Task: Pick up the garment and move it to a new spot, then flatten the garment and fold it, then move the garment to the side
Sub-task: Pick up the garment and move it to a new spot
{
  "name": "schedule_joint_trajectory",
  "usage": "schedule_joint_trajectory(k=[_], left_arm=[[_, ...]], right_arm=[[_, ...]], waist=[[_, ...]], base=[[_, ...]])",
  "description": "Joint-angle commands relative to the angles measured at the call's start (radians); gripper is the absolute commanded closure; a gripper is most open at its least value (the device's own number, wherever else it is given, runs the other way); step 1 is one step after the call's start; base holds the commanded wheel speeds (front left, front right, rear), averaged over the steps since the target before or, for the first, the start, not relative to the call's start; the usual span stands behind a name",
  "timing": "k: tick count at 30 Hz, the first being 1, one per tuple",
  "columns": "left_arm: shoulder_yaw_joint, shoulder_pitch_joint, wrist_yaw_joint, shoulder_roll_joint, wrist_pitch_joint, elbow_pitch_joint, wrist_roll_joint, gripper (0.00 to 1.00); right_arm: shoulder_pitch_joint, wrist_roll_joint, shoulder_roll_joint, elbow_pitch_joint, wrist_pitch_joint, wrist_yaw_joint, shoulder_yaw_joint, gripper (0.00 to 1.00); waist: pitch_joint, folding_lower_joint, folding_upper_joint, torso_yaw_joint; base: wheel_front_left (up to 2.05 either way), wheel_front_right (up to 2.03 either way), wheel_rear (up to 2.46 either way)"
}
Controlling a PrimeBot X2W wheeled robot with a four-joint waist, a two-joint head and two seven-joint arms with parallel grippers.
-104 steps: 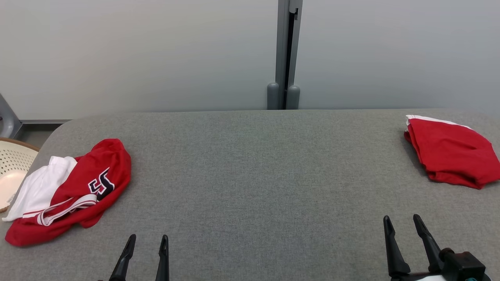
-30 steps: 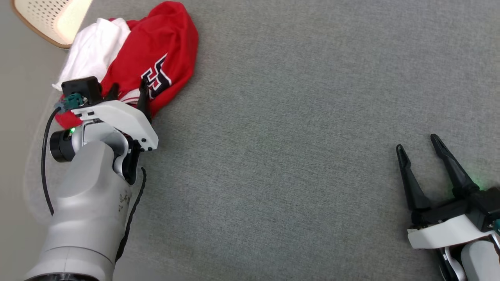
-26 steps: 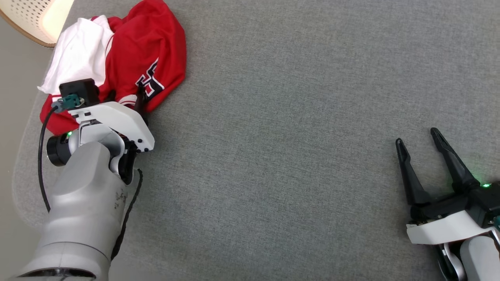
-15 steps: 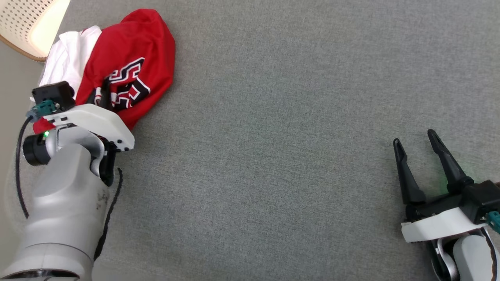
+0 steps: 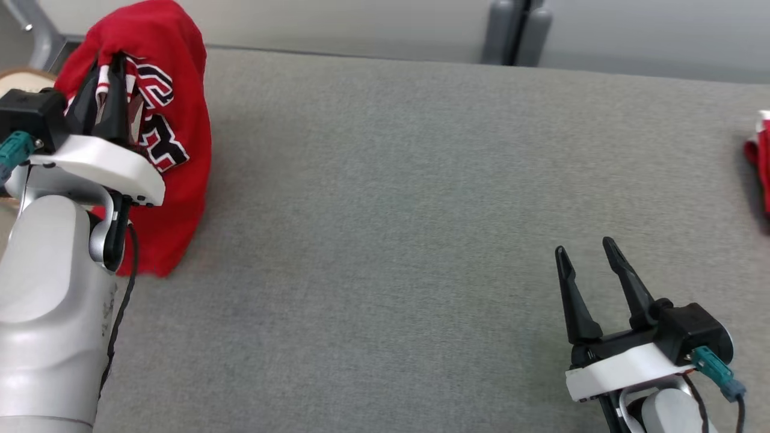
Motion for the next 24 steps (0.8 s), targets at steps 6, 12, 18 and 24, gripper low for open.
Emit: schedule_joint_trajectory(k=[6, 12, 18, 24], left_arm=[[-0.047, 0.081, -0.009, 0.031, 0.126, -0.305, -0.001, 1.0], [-0.091, 0.155, -0.005, 0.007, 0.218, -0.522, -0.017, 1.0], [-0.193, 0.21, -0.008, -0.042, 0.289, -0.61, -0.008, 1.0], [-0.383, 0.224, -0.019, -0.103, 0.27, -0.498, 0.004, 1.0]], right_arm=[[0.009, 0.015, 0.028, 0.008, 0.0, -0.002, 0.013, 0.0], [0.019, 0.014, 0.035, 0.006, 0.0, -0.002, 0.004, 0.0], [0.0, 0.013, 0.037, -0.004, 0.0, -0.002, 0.007, 0.0], [-0.014, 0.019, 0.043, -0.02, 0.0, -0.002, 0.001, 0.0]], waist=[[-0.129, 0.0, 0.0, -0.231], [-0.146, 0.0, 0.0, -0.339], [-0.102, 0.0, 0.0, -0.435], [-0.008, 0.0, 0.0, -0.473]], base=[[0.0, 0.0, 0.0], [0.0, 0.0, 0.0], [0.0, 0.0, 0.0], [0.0, 0.0, 0.0]])
